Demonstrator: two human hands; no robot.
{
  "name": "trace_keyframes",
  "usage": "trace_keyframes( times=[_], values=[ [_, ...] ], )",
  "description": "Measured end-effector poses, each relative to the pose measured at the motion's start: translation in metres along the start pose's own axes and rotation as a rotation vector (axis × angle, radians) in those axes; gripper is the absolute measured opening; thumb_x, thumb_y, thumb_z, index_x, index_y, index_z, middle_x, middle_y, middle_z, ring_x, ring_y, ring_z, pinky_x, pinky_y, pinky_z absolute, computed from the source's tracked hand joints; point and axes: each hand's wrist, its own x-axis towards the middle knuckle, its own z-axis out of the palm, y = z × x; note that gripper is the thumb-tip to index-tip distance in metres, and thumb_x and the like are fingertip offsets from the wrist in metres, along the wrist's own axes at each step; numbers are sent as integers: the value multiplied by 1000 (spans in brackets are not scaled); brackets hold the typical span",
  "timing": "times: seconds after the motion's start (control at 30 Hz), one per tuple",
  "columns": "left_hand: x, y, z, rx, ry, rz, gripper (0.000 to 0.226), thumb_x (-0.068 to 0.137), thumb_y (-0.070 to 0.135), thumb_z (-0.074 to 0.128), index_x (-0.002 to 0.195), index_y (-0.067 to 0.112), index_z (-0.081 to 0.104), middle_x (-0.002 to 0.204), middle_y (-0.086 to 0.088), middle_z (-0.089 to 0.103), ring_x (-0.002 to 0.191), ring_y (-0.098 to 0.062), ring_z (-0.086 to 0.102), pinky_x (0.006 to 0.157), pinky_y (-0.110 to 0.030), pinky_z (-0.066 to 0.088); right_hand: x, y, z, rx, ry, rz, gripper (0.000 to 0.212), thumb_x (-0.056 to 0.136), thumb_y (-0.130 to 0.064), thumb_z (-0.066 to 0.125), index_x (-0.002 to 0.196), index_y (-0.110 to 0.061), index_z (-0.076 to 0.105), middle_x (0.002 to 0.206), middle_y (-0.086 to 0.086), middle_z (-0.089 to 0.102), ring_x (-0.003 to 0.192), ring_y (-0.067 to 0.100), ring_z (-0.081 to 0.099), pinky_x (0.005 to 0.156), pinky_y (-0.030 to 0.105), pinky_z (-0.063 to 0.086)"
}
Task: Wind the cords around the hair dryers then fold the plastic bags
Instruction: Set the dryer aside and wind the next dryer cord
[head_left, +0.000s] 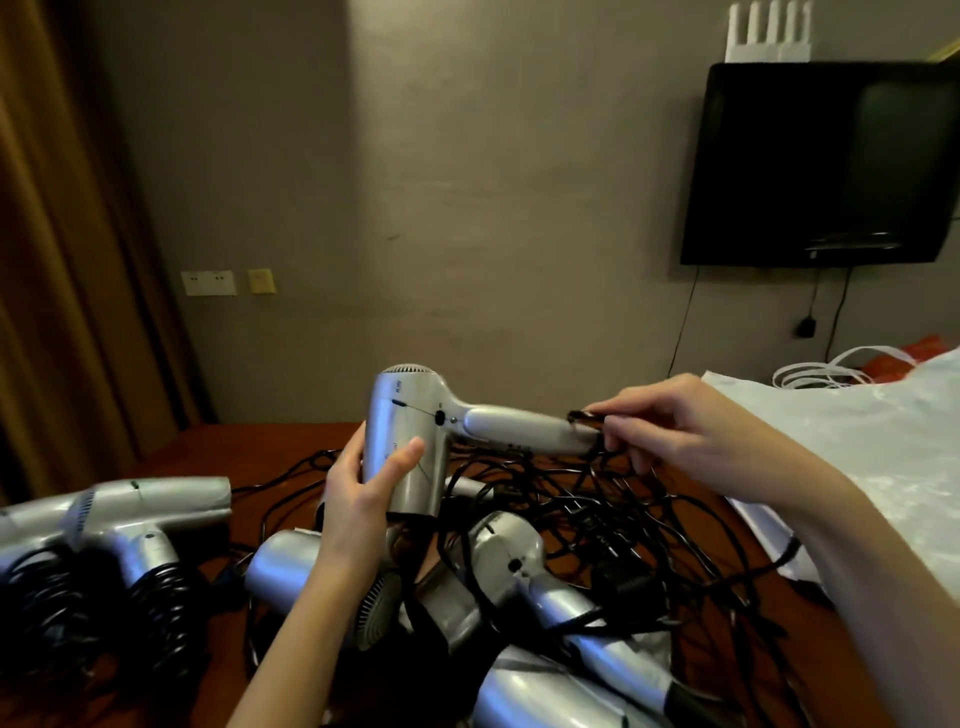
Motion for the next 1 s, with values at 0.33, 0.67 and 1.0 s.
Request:
trace_keyframes(
  times=[0.33,0.67,1.0],
  values=[
    [-1,2,0,-216,71,-136,54,54,46,78,100,18,73,93,-18,70,82,-32,64,74,-42,48,9,8,24,498,-50,220,13,74,-20,69,84,-18,77,76,11,73,58,22,69,46,23,52],
    [-1,6,-4,-234,-49,-162,60,56,45,76,107,14,69,89,-15,68,79,-31,62,66,-36,49,15,34,40,187,-170,446,52,62,-68,72,52,-18,61,40,-3,37,35,9,32,39,16,27],
    [-4,7,-4,-153,-222,-131,52,56,42,75,101,18,70,84,-13,69,69,-28,65,55,-33,54,10,67,38,1124,-351,443,50,45,-29,93,85,-9,69,70,5,58,56,12,55,50,24,50]
  ],
)
